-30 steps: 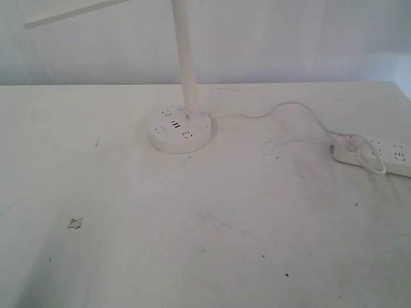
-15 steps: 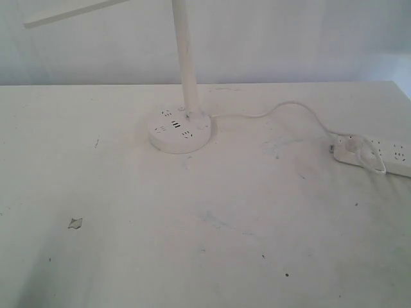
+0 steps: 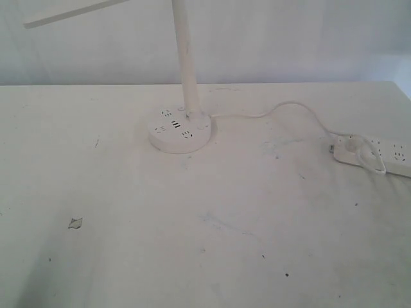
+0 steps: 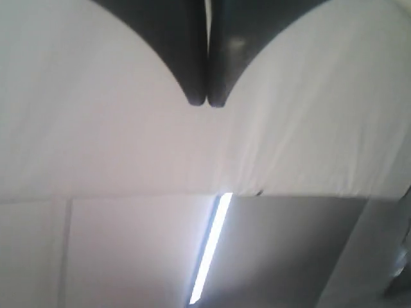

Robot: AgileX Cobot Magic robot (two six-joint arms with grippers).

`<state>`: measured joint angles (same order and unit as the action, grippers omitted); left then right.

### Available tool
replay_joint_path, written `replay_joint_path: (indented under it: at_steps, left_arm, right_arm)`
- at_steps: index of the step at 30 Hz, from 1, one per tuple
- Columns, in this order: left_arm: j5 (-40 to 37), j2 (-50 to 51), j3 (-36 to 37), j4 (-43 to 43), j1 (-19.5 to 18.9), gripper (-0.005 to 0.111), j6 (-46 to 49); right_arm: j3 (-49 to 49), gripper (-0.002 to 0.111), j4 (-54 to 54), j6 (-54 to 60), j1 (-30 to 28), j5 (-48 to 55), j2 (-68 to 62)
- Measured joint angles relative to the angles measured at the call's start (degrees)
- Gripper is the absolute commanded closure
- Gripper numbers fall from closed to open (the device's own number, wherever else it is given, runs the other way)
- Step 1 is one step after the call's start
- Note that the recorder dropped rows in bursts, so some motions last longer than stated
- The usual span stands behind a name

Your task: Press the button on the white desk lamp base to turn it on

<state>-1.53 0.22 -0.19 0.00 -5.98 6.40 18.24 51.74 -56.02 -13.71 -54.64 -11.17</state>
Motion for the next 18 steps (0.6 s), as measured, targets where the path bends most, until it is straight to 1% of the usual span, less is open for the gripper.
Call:
replay_joint_path:
  at_steps: [3,6,11,14,18]
  left_arm:
    - [0.0,0.0,0.0,0.0,0.0,0.107,0.0]
    - [0.0,0.0,0.0,0.0,0.0,0.107,0.0]
    - [0.0,0.0,0.0,0.0,0.0,0.107,0.0]
    - [0.0,0.0,0.0,0.0,0.0,0.107,0.0]
    - [0.0,0.0,0.0,0.0,0.0,0.107,0.0]
  right_arm:
    - [3.3,0.108,10.4,-0.1,0.0,-6.6,-8.7]
    - [5.9,0.108,17.8,-0.2,0.0,-11.0,-17.3]
    - [8.5,0.108,27.1,0.1,0.7,-12.2,-30.7]
    - [9.0,0.108,30.8,3.0,3.7,-10.7,-37.3]
    - [9.0,0.108,32.6,7.9,11.7,-4.0,-45.1]
